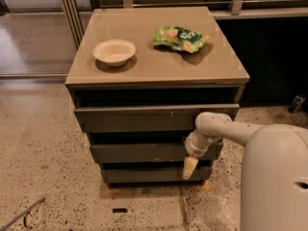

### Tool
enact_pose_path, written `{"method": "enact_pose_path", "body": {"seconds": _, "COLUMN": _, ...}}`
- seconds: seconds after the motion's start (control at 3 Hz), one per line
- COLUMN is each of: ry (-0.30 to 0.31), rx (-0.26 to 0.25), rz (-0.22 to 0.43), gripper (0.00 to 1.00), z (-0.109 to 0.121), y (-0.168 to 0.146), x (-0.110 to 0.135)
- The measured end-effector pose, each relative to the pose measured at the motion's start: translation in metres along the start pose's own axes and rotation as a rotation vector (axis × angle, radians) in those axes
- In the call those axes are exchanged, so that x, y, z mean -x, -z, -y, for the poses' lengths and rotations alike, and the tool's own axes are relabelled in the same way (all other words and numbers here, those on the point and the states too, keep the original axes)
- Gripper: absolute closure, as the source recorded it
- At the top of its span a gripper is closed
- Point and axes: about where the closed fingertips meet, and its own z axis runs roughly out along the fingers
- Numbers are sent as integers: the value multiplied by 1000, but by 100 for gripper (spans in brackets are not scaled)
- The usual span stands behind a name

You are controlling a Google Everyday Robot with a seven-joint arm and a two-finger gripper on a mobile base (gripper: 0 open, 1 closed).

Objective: Open middle drawer

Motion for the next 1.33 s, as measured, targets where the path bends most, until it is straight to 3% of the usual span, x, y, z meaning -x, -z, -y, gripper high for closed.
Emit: {"method": "enact_pose_path", "body": {"seconds": 1.33, "ry": -33, "rx": 121, "rz": 41, "gripper": 0, "z": -79, "y": 26, "x": -2}}
